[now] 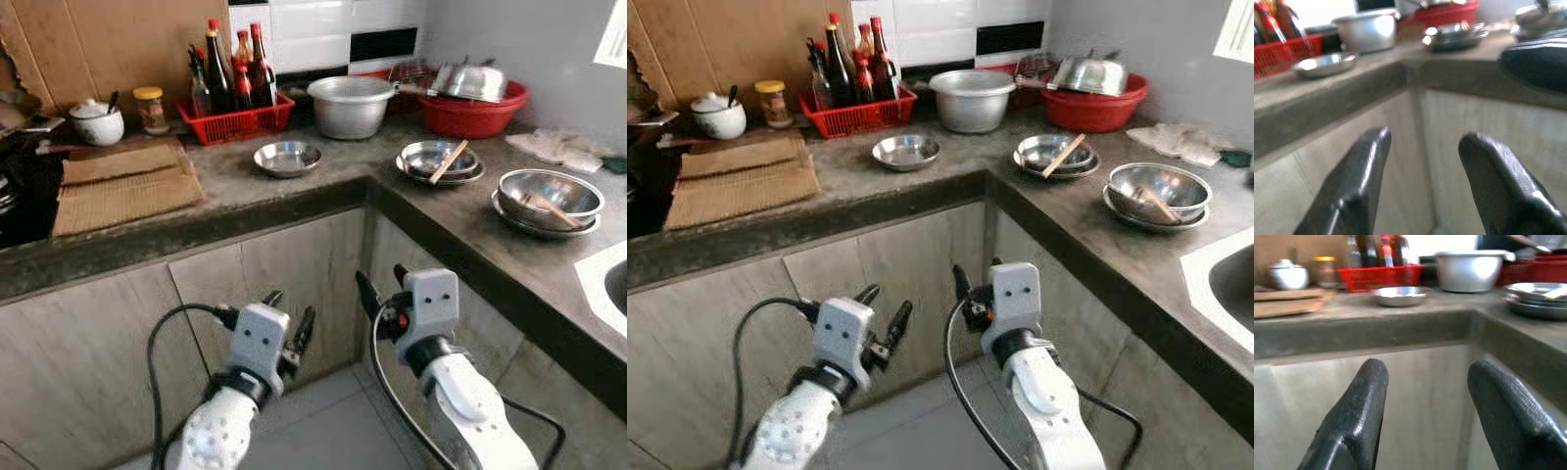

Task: Kitchen organization

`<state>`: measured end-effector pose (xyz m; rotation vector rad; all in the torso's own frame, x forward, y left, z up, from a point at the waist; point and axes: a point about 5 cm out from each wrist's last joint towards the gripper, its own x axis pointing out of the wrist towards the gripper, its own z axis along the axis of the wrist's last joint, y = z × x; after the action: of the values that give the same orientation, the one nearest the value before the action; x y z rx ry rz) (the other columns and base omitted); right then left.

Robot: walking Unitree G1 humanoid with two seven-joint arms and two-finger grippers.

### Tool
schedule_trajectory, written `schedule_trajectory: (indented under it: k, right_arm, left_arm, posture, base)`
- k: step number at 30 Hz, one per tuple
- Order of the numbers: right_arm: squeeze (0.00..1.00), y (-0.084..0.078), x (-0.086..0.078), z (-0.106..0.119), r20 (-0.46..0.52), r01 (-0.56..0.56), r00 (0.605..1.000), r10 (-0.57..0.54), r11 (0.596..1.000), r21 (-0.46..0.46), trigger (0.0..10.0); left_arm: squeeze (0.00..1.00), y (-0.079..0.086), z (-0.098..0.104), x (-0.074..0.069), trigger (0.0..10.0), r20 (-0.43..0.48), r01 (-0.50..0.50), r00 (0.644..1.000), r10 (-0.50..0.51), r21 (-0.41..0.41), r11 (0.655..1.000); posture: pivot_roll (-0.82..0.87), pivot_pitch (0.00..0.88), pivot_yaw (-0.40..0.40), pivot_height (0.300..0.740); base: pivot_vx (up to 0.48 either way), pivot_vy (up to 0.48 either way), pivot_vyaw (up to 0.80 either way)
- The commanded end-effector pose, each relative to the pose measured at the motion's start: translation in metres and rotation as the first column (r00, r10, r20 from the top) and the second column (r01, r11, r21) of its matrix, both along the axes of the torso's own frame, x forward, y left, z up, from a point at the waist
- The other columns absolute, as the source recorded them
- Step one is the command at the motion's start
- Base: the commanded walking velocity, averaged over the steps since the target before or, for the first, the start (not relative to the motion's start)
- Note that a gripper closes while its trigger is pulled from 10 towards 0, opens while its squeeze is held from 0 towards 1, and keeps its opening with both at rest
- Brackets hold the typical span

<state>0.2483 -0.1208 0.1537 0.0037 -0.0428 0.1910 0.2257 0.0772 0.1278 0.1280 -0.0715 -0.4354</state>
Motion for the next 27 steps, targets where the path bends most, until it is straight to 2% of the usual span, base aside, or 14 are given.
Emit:
schedule_trajectory:
  k: [1, 10, 18, 27]
  right_arm:
    - [0.0, 0.0058, 0.0011, 0.0039, 0.014, -0.018, 1.0, 0.017, 1.0, 0.021, 10.0]
    - [0.0, 0.0047, 0.0014, 0.0082, 0.042, -0.007, 0.999, 0.006, 0.999, 0.036, 10.0]
    - [0.0, 0.0056, 0.0028, 0.009, 0.05, -0.01, 0.999, 0.009, 1.0, 0.027, 10.0]
    - [0.0, 0.0021, 0.0049, 0.0112, 0.056, 0.005, 0.998, -0.006, 1.0, 0.027, 10.0]
  left_arm:
    - [0.0, 0.0068, 0.002, 0.0018, 10.0, 0.011, -0.021, 1.0, 0.021, 0.015, 1.0]
    - [0.0, 0.0077, 0.0014, 0.0025, 10.0, 0.006, -0.036, 0.999, 0.036, 0.01, 0.999]
    - [0.0, 0.006, 0.0017, 0.0018, 10.0, 0.006, -0.033, 0.999, 0.033, 0.007, 0.999]
    - [0.0, 0.0029, 0.0011, 0.0023, 10.0, 0.005, -0.024, 1.0, 0.024, 0.002, 1.0]
  posture:
    - [0.04, 0.0, -0.013, 0.74]
    - [0.04, 0.0, -0.015, 0.74]
    - [0.04, 0.0, -0.016, 0.74]
    - [0.04, 0.0, -0.013, 0.74]
  base:
    - [0.337, 0.0, 0.0]
    - [0.337, 0.0, 0.0]
    - [0.331, 0.0, 0.7]
    - [0.319, 0.0, 0.0]
